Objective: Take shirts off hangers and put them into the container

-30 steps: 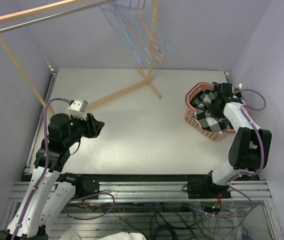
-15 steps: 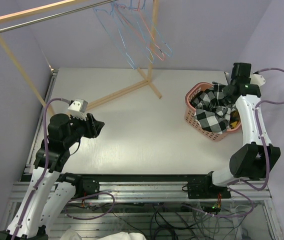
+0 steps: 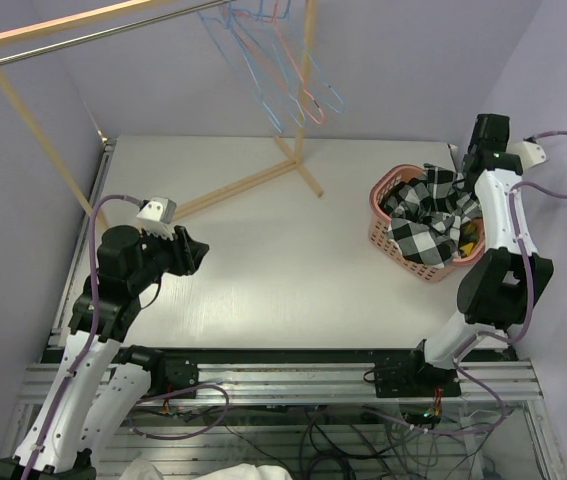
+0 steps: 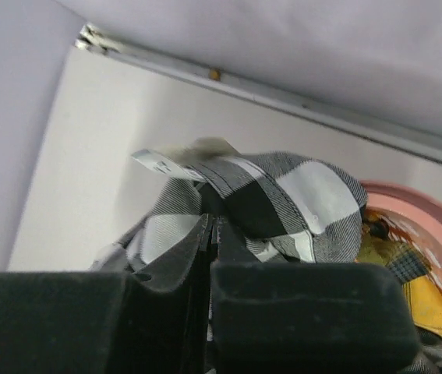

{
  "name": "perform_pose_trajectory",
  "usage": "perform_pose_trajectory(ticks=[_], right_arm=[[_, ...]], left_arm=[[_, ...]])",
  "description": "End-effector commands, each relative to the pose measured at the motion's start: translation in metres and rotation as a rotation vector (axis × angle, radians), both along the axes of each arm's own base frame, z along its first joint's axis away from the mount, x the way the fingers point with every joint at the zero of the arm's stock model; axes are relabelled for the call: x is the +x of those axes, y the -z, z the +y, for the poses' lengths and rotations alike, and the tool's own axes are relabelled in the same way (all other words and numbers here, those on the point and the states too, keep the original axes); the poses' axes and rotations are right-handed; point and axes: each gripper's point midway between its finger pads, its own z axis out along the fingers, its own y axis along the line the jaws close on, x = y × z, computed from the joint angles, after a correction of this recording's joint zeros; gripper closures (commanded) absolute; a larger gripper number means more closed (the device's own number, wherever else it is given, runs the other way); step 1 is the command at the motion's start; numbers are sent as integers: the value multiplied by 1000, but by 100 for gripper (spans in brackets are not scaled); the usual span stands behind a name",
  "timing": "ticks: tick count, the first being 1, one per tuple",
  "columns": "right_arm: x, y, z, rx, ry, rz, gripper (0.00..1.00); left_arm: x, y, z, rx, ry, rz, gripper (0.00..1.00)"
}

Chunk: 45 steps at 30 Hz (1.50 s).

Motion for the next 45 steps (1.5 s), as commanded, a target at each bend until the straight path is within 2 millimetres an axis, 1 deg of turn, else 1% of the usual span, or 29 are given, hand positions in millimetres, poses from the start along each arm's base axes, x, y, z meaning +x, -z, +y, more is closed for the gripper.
perform_pose_trajectory(ticks=[1,3,5,9,11,13,16,19,22,24,27,30,33,36,39,45], right_arm=[[-8,33,10,84,-13,54,100],[-14,48,17,110,-36,58,100],[-22,57,21,118,-49,64,100],[-36,68,28,114,-92,60,100],[-42,76,28,100,-98,76,100],[-47,90,27,97,-92,108,100],[-47,117,29,120,-113,172,100],[-46,156,40,188,-154,263,100],[-54,197,48,256,-155,372,100],[-61,218,51,285,-145,427,100],[-71,240,55,311,-139,471,100],[-79,251,55,316,-122,498,100],[-81,254,55,316,-128,508,100],[-77,242,55,302,-156,482,100],[-74,218,51,260,-165,429,100],[-66,151,40,145,-198,302,100]], left_arm=[[1,-1,-5,-10,17,-2,47],[1,0,-5,-9,18,3,47],[2,1,-5,-9,15,6,47],[2,2,-4,-6,12,10,48],[3,3,-4,-7,9,15,48],[3,2,-4,-6,7,14,48],[3,2,-2,-6,-1,13,48],[3,2,-1,-6,-9,11,48],[3,1,-1,-6,-11,11,48],[3,2,-1,-5,-12,12,48],[3,2,-1,-6,-10,14,48],[3,3,-1,-5,-9,16,48],[3,3,-2,-5,-5,16,48],[3,3,-2,-6,-4,16,48],[3,2,-2,-7,-3,13,48],[3,1,-2,-7,-3,10,48]])
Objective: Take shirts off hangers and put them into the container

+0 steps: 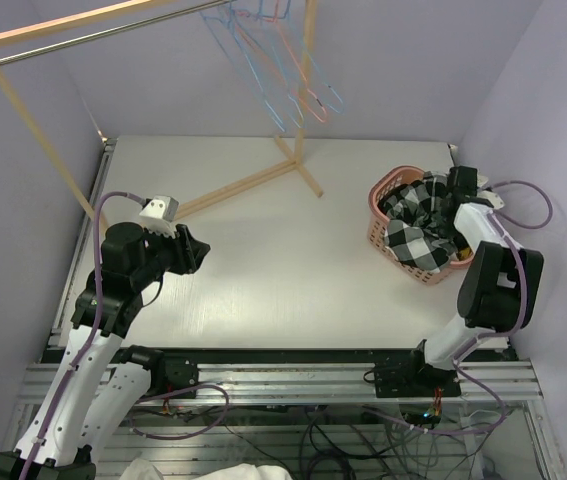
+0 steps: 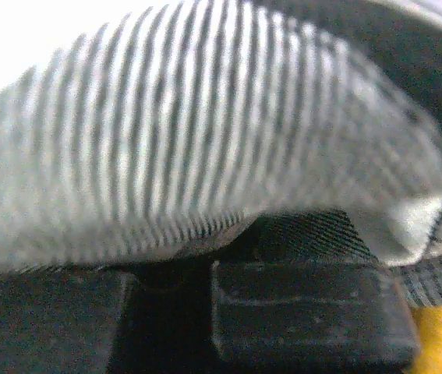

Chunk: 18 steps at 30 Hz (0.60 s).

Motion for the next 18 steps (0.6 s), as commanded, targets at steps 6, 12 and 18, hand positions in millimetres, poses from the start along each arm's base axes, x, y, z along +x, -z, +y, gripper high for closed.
perform_pose_trajectory(ticks=[6,12,18], right_arm=[[-19,-93,-6,-124,-75,-106,100],[-7,-161,27,-122,-325,-337,99],[-33,-223,152,6,-996,-810,71]], left_arm=[[0,-4,-1,-5,-3,-16,48],[0,-4,0,-4,-8,-18,48],[-1,-6,2,-4,-17,-22,48]])
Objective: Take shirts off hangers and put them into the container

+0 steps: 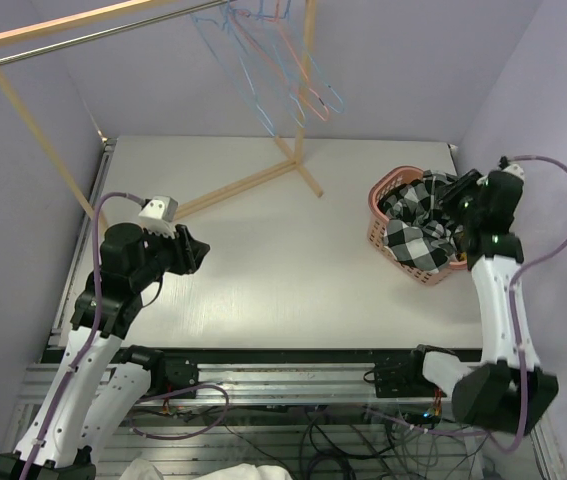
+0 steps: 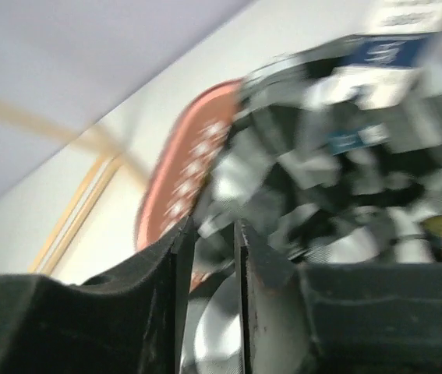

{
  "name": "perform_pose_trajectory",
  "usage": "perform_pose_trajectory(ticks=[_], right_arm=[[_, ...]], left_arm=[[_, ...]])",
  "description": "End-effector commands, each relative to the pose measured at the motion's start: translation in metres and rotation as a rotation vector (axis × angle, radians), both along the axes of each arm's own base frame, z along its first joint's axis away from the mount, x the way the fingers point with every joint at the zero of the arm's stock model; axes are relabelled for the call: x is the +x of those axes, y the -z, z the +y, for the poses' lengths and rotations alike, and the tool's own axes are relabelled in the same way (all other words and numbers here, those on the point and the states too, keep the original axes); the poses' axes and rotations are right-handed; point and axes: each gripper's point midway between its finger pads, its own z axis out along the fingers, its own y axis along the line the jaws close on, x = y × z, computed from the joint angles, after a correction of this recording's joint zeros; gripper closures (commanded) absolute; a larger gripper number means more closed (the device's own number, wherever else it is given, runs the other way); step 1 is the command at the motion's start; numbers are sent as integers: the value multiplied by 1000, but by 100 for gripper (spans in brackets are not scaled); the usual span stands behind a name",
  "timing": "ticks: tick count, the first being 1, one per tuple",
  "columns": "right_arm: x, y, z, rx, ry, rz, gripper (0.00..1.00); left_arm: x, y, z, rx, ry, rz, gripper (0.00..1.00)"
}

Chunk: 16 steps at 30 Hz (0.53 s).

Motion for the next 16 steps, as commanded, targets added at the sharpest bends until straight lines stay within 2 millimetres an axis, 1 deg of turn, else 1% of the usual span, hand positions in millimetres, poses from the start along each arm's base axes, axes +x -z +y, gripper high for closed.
perform_pose_trajectory(ticks=[1,2,3,5,6,9,14,16], right_arm=[[-28,-46,108,8,-630,-333,64],[-39,-45,123,18,-700,-367,57],[-50,-48,136,19,-763,-401,52],[-66,-54,152,-2,-829,-440,45],[-71,-56,156,-22,-835,-444,43],[-82,-56,162,-65,-833,-424,38],[-99,-52,167,-70,-848,-422,37],[-102,-51,165,-71,-830,-421,36]], left_arm=[[0,-5,2,-3,-17,-19,48],[0,-5,2,-4,-20,-17,48],[0,-5,2,-3,-21,-17,48],[1,-4,2,-3,-22,-13,48],[1,-4,2,-2,-21,-12,48],[1,-3,2,0,-21,-8,48],[2,-2,2,2,-26,-4,47],[2,-2,3,2,-31,-5,47]])
